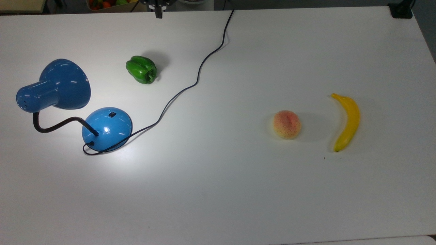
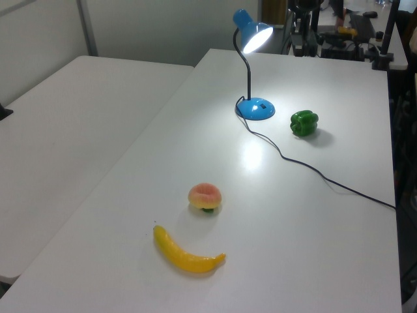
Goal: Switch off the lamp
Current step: 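Move the gripper down toward the blue lamp base switch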
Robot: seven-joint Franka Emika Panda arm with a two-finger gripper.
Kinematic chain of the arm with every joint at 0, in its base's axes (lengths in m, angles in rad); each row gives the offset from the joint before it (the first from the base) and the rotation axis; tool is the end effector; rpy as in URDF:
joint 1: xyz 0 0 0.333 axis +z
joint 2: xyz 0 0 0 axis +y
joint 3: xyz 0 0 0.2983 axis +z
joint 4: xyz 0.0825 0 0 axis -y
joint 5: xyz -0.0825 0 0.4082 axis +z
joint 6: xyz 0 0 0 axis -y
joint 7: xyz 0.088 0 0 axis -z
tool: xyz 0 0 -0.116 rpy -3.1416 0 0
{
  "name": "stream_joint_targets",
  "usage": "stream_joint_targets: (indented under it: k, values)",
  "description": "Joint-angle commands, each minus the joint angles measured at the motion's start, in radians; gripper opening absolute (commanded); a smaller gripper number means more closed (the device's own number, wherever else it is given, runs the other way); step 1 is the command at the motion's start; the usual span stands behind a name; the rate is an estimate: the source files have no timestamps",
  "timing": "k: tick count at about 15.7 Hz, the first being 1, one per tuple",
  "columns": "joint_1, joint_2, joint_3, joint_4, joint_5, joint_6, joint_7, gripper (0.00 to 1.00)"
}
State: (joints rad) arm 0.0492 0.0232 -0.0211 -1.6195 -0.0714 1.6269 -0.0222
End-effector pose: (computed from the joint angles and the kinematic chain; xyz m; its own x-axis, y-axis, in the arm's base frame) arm 0.5886 0.0087 0.5652 0.9984 0.0542 -0.0175 0.0553 -0.9959 0.0713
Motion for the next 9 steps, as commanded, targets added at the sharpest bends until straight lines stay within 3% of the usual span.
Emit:
stream_joint_targets:
  k: [1, 9]
  values:
    - [-0.037, 0.003, -0.008, -0.095, 0.002, 0.129, 0.019, 0.00]
    - [-0.129, 0.073, -0.008, -0.256, 0.005, 0.436, 0.186, 0.00]
